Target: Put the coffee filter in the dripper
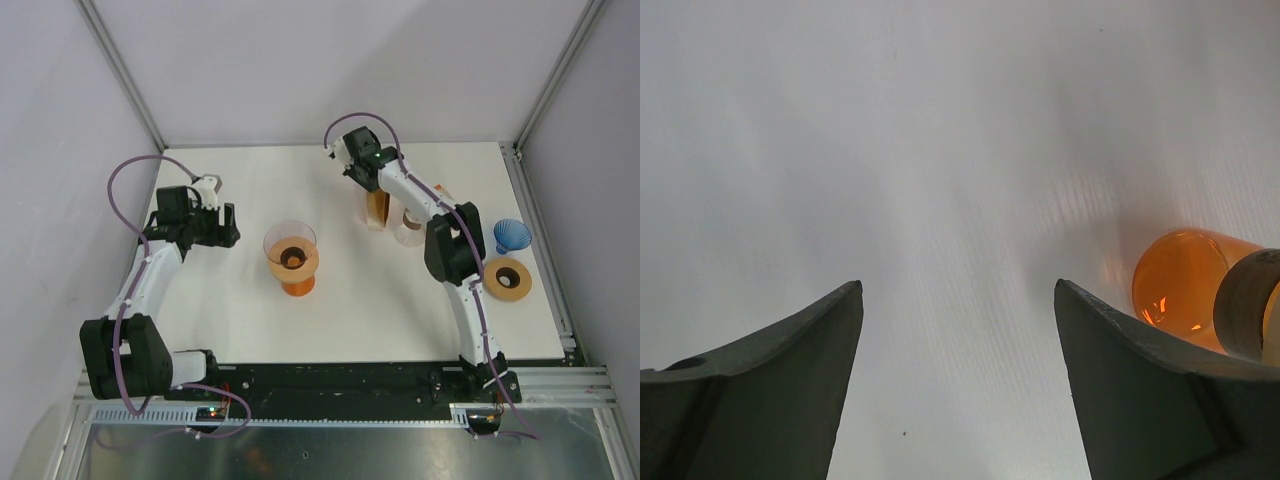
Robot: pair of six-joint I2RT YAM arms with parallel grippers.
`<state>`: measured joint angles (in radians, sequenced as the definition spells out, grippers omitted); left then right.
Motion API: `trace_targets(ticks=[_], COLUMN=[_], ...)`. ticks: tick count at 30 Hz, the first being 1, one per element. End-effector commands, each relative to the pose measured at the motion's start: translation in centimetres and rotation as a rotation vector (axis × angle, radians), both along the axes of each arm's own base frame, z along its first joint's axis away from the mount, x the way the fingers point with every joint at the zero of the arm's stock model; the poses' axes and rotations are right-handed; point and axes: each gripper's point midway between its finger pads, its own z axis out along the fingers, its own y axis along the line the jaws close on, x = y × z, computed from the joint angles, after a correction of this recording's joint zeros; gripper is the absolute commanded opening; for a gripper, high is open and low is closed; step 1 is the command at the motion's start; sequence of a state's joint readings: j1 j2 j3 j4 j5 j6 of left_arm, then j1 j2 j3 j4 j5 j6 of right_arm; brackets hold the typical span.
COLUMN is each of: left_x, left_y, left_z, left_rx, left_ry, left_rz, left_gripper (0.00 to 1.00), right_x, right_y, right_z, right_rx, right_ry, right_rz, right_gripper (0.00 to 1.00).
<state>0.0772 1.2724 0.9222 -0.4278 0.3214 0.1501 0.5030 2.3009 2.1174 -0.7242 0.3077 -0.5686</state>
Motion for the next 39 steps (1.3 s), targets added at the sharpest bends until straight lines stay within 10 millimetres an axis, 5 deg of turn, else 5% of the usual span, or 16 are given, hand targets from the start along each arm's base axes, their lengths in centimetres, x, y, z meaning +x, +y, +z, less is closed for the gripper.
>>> trace_targets(ticks=[1, 13, 31, 39], left_x=[0.6, 0.5, 0.4, 0.4], left_y=[0.0, -0.1, -0.2, -0.2], left_z=[0.3, 0.5, 0.7, 0.7], left_rx=[-0.006, -0.009, -0.009, -0.010], left_ry=[-0.028, -0.033, -0.039, -0.040], left_rz=[-0.010, -0.013, -0.017, -0.021], left_gripper=[0.82, 0.82, 0.82, 0.82], right_x=[1.0, -0.4, -2.3, -4.3], right_y=[0.0, 1.2, 1.9, 2.9], right_z=[1.9, 7.0, 10.0, 14.4], right_rx=[0.052, 0.307, 0.427, 0.571], right_ry=[-0.054, -0.084, -0.084, -0.101], right_rz=[-0.049, -0.114, -0.112, -0.089], right_gripper=[0.01, 0.00, 0.00, 0.00])
